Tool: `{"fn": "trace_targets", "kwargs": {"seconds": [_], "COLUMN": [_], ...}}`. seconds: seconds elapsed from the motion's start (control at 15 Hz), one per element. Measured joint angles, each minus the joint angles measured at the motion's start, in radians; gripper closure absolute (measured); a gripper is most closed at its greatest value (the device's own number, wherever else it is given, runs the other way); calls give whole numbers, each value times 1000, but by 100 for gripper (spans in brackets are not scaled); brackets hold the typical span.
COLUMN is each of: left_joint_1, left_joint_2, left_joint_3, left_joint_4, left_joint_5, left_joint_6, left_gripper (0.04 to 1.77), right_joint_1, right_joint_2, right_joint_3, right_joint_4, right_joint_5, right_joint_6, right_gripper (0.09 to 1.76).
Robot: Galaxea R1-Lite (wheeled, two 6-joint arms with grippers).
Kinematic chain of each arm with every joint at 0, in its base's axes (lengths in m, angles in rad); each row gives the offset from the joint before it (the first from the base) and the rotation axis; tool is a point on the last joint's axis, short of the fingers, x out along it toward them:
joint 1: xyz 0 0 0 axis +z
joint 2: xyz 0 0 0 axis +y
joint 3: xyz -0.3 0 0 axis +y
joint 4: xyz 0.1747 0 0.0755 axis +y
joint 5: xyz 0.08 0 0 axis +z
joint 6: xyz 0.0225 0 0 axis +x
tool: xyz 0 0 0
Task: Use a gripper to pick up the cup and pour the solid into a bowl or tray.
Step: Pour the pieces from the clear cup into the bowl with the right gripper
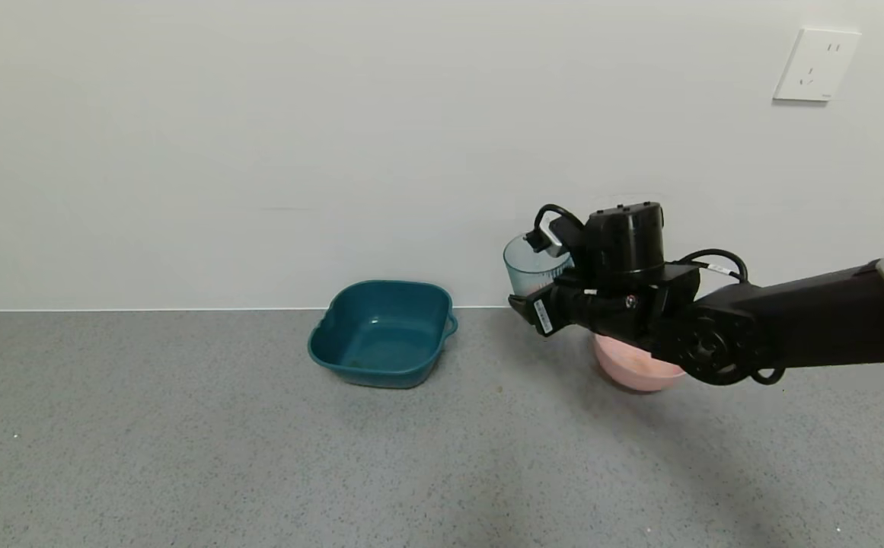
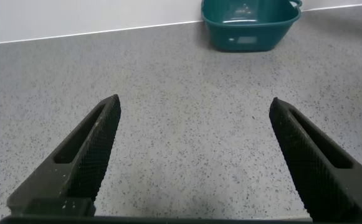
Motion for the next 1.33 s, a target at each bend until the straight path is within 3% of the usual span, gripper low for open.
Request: {"fn": "trace_targets", "kwargs": {"seconds": [0.67,1.0,1.33], "left_joint_1": [-1,0,0], "left_joint_2": [0,0,0], "left_joint_3": [0,0,0], "left_joint_4": [0,0,0], "left_joint_5": [0,0,0], "left_joint_6": [0,0,0], "left_gripper": [9,9,9], "right_joint_1": [34,107,130], "right_joint_2": [200,292,314], "right_joint_3": [-554,-591,-594], "right_joint_4": [300,294,223], "right_joint_5": [-164,-269,-301], "right_joint_6": [-301,-462,-711], "right_gripper": [51,51,51]}}
